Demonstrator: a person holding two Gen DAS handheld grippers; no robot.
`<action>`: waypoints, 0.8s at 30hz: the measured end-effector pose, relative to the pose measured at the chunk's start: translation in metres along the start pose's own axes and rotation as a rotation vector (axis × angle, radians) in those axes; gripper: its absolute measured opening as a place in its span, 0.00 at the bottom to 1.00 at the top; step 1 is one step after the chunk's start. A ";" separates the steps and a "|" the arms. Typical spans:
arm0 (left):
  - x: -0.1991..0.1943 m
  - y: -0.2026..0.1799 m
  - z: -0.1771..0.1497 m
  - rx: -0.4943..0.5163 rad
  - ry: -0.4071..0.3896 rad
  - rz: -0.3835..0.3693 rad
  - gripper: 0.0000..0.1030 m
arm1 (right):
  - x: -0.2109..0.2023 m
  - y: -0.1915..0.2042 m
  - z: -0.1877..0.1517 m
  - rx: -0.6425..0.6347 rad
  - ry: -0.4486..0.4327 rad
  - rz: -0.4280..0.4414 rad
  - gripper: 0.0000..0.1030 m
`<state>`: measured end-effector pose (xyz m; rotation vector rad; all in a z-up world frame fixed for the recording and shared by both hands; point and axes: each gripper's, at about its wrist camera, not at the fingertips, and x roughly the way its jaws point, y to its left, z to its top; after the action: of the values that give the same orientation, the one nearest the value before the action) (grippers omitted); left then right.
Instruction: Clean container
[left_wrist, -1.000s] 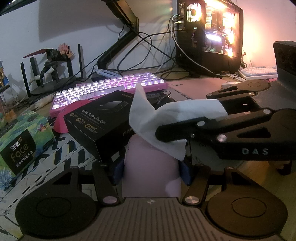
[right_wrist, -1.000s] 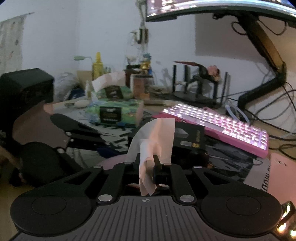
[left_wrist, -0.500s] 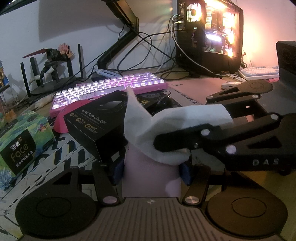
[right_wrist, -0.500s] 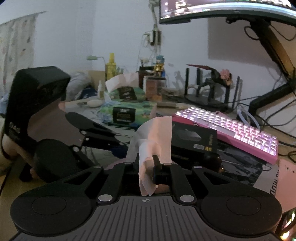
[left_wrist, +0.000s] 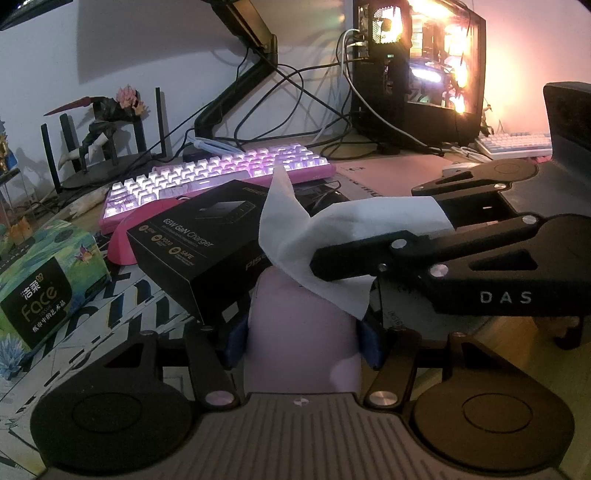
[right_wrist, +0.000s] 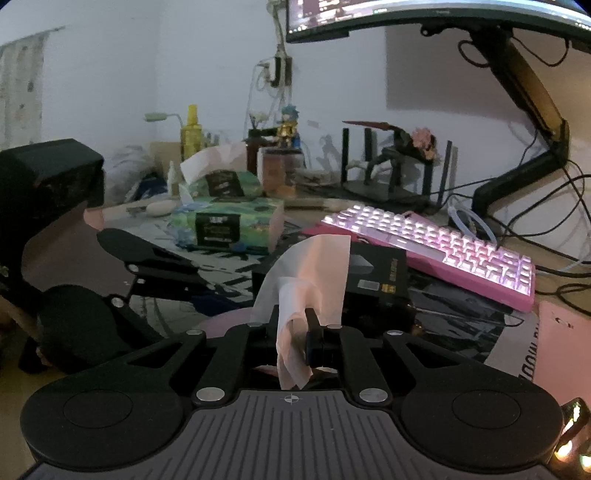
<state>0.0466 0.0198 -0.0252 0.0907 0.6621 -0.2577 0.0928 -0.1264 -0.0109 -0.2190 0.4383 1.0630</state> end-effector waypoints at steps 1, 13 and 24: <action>0.000 0.000 0.000 0.000 0.000 0.000 0.58 | 0.000 -0.001 0.000 0.003 0.002 -0.004 0.13; 0.000 0.000 0.000 0.000 0.000 0.000 0.58 | -0.001 0.005 0.000 -0.034 -0.005 0.008 0.13; 0.000 0.000 0.000 0.000 0.000 0.000 0.58 | -0.005 0.014 0.001 -0.072 -0.013 0.078 0.13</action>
<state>0.0468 0.0200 -0.0254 0.0906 0.6620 -0.2578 0.0788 -0.1234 -0.0071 -0.2607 0.3997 1.1577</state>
